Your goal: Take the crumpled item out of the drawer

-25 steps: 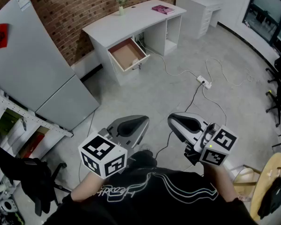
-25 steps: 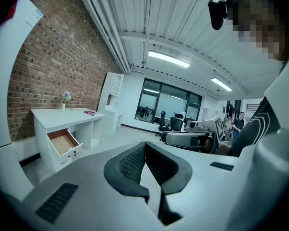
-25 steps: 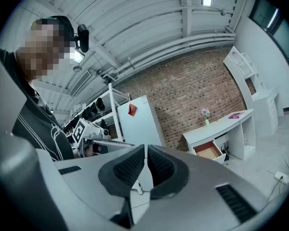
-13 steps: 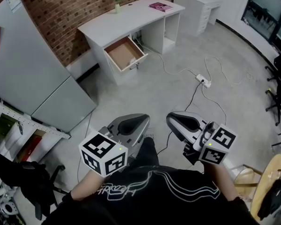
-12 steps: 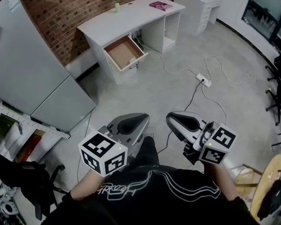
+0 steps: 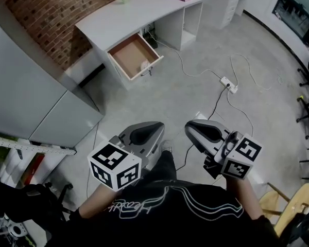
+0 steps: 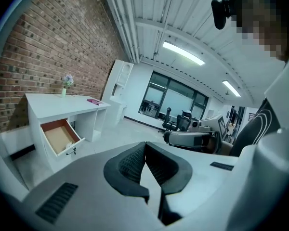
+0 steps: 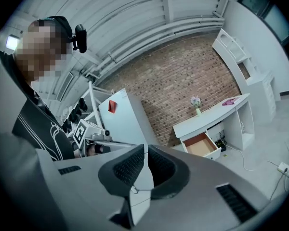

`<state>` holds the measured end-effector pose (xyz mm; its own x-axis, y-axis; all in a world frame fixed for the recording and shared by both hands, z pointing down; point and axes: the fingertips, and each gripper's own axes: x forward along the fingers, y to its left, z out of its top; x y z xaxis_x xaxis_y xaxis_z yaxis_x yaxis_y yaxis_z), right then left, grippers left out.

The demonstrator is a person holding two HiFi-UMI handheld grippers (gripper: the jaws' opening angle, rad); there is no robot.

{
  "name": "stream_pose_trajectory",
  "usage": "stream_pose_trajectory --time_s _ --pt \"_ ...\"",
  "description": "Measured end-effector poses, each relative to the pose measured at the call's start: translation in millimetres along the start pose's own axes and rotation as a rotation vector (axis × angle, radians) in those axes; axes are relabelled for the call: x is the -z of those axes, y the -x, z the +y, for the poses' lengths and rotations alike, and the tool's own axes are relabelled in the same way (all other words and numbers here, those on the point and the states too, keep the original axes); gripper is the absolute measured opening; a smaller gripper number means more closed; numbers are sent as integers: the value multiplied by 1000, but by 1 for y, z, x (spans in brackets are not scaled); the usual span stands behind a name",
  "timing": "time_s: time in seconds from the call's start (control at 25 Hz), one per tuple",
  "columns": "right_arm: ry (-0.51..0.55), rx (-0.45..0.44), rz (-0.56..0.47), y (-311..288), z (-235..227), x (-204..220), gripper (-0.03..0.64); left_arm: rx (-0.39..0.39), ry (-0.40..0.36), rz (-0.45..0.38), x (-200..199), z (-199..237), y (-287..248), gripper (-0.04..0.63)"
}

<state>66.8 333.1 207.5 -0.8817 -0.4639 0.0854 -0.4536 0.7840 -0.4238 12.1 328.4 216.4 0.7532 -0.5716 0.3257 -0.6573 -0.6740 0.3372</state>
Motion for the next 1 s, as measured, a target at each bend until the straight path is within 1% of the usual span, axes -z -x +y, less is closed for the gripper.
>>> stream_pose_trajectory --time_s 0.2,0.36,0.48,0.6,0.72,0.88,1.0 --pt "-67 5 18 -62 -107 -38 54 -17 59 39 -44 96 -76 23" --pt "-104 8 47 -110 -183 -59 54 -43 110 48 -74 173 -126 23" --pt "-127 15 62 -133 -230 -67 54 -55 115 62 -86 218 -158 23" --pt "-129 20 73 -157 -264 -72 54 -63 91 67 -95 253 -178 23" --pt "-118 13 91 -178 -286 -73 54 -80 80 79 -95 284 -192 23" --pt "-144 -1 114 -202 -310 -65 54 -131 89 102 -90 329 -209 25" --pt "-149 -32 150 -226 -323 -64 54 -175 90 119 -88 364 -219 26"
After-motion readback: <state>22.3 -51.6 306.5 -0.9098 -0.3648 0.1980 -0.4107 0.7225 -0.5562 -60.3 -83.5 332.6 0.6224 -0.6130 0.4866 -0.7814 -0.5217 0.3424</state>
